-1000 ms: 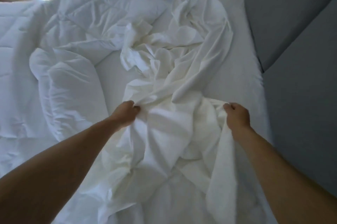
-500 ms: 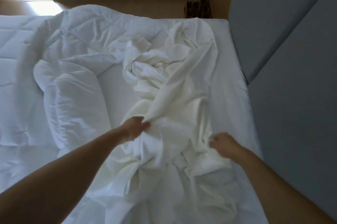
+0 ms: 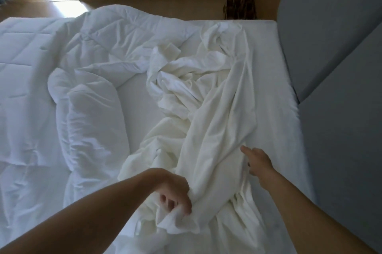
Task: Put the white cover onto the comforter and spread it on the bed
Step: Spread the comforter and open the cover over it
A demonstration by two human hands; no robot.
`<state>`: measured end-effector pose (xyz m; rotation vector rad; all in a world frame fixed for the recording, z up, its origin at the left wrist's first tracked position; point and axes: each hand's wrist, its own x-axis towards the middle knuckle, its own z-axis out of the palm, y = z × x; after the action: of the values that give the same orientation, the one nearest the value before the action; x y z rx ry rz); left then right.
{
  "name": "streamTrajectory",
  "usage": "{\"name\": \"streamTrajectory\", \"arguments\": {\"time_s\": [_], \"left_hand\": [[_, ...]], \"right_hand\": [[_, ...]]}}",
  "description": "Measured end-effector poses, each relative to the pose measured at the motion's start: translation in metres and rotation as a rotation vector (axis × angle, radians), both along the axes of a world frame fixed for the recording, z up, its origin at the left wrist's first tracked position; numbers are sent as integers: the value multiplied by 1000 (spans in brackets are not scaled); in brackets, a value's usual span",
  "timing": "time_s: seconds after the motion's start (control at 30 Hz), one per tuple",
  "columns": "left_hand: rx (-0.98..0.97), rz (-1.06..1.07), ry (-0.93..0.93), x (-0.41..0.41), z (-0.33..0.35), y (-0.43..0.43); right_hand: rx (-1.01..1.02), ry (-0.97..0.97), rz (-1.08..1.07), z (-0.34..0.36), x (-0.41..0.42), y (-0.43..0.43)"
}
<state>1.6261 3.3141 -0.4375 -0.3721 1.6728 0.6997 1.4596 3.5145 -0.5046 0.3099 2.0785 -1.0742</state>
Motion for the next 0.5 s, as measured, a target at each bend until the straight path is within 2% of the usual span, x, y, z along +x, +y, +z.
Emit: {"name": "streamTrajectory", "arguments": {"time_s": [0.1, 0.17, 0.23, 0.3, 0.37, 0.43, 0.5], "left_hand": [[-22, 359, 185, -23, 4, -24], [-145, 577, 370, -35, 4, -36], [-228, 666, 450, -44, 1, -42], [-214, 741, 446, -52, -3, -44], [-149, 876, 448, -62, 0, -47], [-86, 1015, 522, -76, 13, -55], [-36, 1133, 611, -91, 33, -67]], "right_hand": [[-108, -148, -104, -15, -3, -16], [-136, -164, -117, -20, -2, -25], [-125, -129, -81, -20, -6, -37], [-67, -8, 18, -9, -14, -51], [-90, 201, 159, 12, -17, -70], [-263, 366, 281, 40, -10, -90], [-448, 439, 461, 69, 8, -105]]}}
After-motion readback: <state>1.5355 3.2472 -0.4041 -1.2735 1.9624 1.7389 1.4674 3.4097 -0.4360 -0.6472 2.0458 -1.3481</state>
